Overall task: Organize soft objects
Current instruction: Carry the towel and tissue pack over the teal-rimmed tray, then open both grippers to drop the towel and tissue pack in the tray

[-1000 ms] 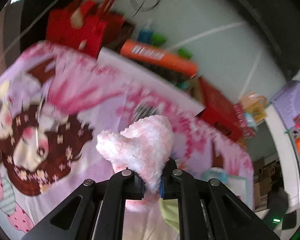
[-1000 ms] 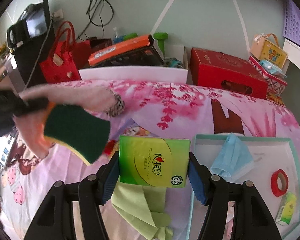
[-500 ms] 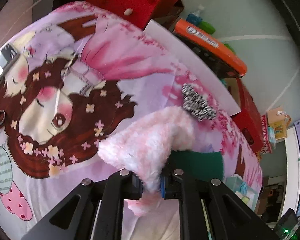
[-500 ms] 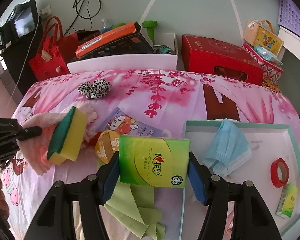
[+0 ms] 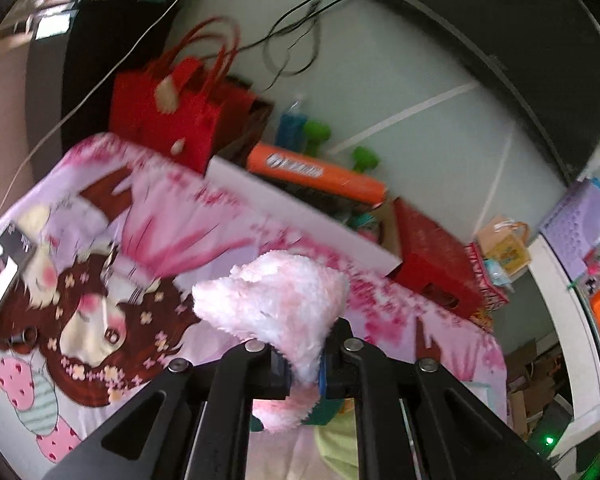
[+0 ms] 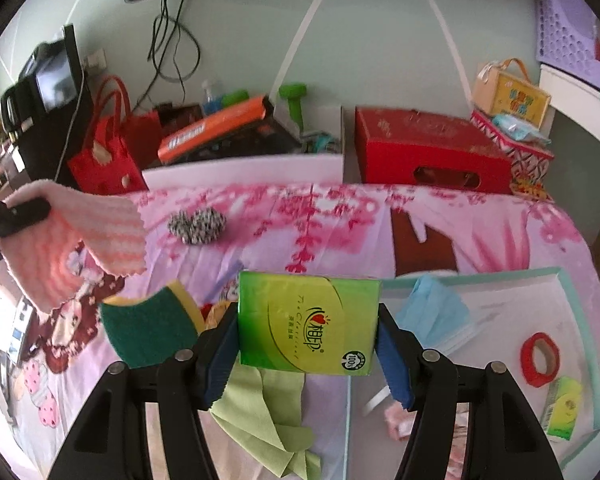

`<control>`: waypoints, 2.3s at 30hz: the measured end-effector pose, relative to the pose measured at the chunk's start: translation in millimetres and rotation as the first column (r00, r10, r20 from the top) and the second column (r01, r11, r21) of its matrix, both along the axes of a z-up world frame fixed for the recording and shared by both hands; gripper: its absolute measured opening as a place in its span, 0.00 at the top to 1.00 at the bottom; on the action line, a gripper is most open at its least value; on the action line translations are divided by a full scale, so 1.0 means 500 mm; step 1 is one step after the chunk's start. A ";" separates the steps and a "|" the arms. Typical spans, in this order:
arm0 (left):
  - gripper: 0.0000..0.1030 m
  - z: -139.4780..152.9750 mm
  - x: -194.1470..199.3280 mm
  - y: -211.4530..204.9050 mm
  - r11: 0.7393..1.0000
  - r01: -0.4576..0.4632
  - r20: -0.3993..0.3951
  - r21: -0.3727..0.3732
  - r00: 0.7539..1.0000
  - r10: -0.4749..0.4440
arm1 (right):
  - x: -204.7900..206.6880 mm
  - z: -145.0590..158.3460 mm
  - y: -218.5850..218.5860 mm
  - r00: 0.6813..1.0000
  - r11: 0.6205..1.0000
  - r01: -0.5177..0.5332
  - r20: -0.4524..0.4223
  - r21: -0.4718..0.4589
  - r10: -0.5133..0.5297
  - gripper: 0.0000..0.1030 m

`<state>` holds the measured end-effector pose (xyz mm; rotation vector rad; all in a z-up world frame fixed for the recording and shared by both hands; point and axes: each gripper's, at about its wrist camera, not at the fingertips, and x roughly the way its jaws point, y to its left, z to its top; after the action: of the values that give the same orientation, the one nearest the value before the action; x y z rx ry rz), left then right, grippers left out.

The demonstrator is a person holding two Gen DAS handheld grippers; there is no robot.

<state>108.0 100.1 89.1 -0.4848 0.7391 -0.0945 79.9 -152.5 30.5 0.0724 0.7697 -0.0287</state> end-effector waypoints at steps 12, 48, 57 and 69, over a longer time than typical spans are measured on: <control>0.91 0.042 0.001 -0.185 0.962 0.269 0.069 0.044 0.960 -0.271 | -0.024 0.016 -0.173 0.977 0.976 0.214 -0.002 0.028 -0.214 0.36; 0.65 -0.176 -0.046 -0.592 0.716 0.679 -0.253 0.163 0.730 -0.635 | -0.091 -0.082 -0.449 0.853 0.863 0.501 -0.209 0.068 -0.479 0.35; 0.41 -0.142 -0.043 -0.582 0.730 0.667 -0.244 0.151 0.740 -0.626 | -0.093 -0.073 -0.448 0.850 0.859 0.506 -0.210 0.073 -0.483 0.22; 0.14 -0.071 -0.058 -0.563 0.749 0.630 -0.172 0.205 0.776 -0.606 | -0.107 -0.056 -0.452 0.839 0.851 0.524 -0.200 0.046 -0.506 0.01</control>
<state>79.2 -181.3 53.5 0.0237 0.9722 -0.6028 26.4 -378.3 2.5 0.3774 0.9165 -0.5207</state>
